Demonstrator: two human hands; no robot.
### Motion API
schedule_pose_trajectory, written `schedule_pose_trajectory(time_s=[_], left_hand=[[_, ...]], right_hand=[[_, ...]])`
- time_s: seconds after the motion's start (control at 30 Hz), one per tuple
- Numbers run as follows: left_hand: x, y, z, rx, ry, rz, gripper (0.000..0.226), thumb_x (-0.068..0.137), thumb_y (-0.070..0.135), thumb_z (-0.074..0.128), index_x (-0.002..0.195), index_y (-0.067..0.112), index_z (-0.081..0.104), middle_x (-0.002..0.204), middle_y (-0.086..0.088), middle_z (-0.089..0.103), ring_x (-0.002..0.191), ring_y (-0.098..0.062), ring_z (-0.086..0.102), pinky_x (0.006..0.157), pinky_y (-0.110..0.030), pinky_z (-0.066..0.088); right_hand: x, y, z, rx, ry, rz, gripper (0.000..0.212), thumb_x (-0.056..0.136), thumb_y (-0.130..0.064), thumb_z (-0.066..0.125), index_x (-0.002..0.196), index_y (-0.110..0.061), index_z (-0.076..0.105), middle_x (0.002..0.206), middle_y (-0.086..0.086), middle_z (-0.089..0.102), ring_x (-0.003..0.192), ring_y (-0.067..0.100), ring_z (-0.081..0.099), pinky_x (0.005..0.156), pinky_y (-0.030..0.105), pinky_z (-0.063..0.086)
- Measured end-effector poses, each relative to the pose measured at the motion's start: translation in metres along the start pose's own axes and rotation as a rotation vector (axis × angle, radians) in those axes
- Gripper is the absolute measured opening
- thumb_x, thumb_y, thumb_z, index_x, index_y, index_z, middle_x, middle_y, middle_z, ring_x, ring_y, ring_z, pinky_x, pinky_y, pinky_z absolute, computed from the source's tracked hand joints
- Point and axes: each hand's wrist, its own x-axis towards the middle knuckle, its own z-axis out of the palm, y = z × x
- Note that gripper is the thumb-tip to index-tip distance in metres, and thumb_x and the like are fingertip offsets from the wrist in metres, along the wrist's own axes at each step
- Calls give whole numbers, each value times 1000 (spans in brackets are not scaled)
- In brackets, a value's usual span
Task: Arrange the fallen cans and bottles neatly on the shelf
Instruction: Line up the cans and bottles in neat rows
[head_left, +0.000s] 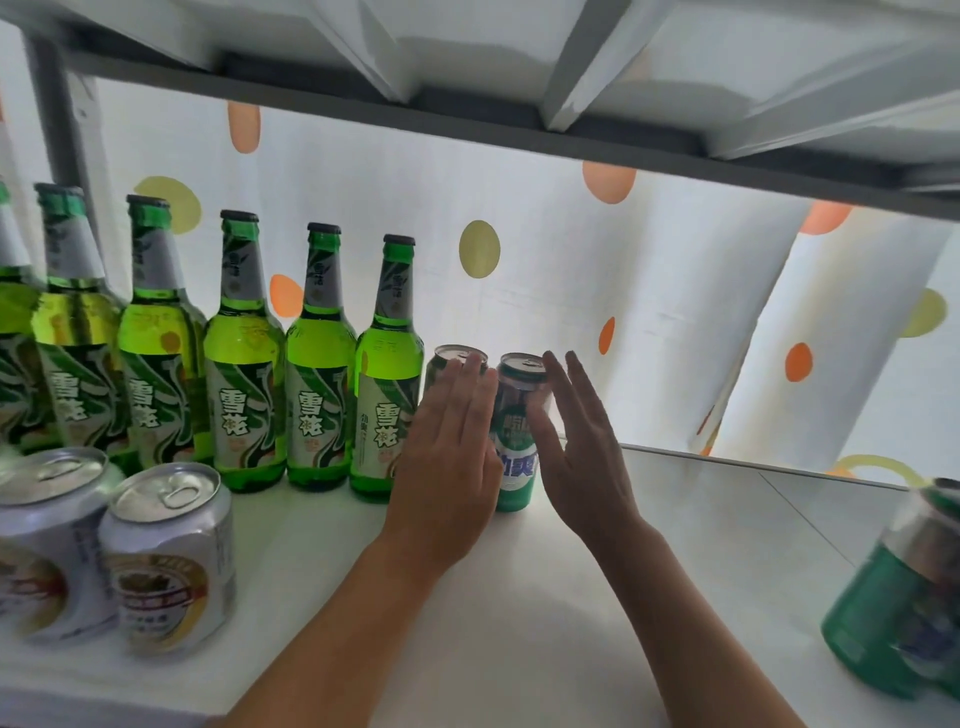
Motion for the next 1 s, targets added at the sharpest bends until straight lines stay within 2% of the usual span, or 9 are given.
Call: schedule_pose_trajectory(time_s=[0.13,0.23,0.37,0.5,0.57,0.67,0.8,1.0], left_hand=[[0,7,-4,-14,7,26,61,89,12,37,149,4,29,157,-13,24,147,-26,16,117,-47,23],[0,17,-10,-46,23,33,62,86,13,36,147,2,33,156,-15,26,146,-30,19,116,-51,24],[-6,27,-14,-121,-11,160,68,85,13,41,151,8,26,159,-12,21,148,-27,14,119,-48,14],[-17,49,-26,-244,-44,253,70,87,10,48,153,13,22,161,-10,13,149,-27,7,117,-53,18],[-21,65,-30,-221,-90,384,75,86,15,57,153,17,23,161,-10,10,149,-28,6,117,-55,16],[-14,94,-33,-190,-146,524,77,85,23,63,152,21,25,160,-10,13,148,-29,10,117,-56,15],[-6,146,-41,-215,-188,616,74,86,28,64,150,18,29,159,-11,19,147,-32,15,116,-56,18],[-4,234,-41,-379,-175,695,71,86,25,62,149,15,30,157,-13,25,146,-31,19,116,-54,22]], right_hand=[[-6,-3,-6,-270,72,-72,50,106,-36,24,155,-25,23,163,2,18,151,13,9,124,37,6],[-24,-11,-13,-358,131,-42,52,105,-36,24,153,-18,31,161,6,23,151,19,15,123,42,12],[-72,-27,-27,-448,186,20,52,105,-39,19,151,-19,35,160,5,27,150,19,18,122,43,17],[-107,-39,-51,-527,284,93,46,105,-30,32,149,-19,38,158,3,32,149,15,20,122,41,20],[-122,-44,-71,-560,306,125,46,104,-29,34,149,-20,39,158,3,32,149,14,20,122,35,18],[-137,-50,-110,-630,333,184,45,105,-31,33,148,-21,39,159,2,31,150,12,15,123,29,9],[-157,-56,-166,-717,376,266,46,105,-31,30,147,-17,40,157,7,33,147,20,24,120,42,22],[-192,-42,-242,-830,430,351,46,105,-30,30,149,-19,38,158,4,32,148,15,22,121,37,19]])
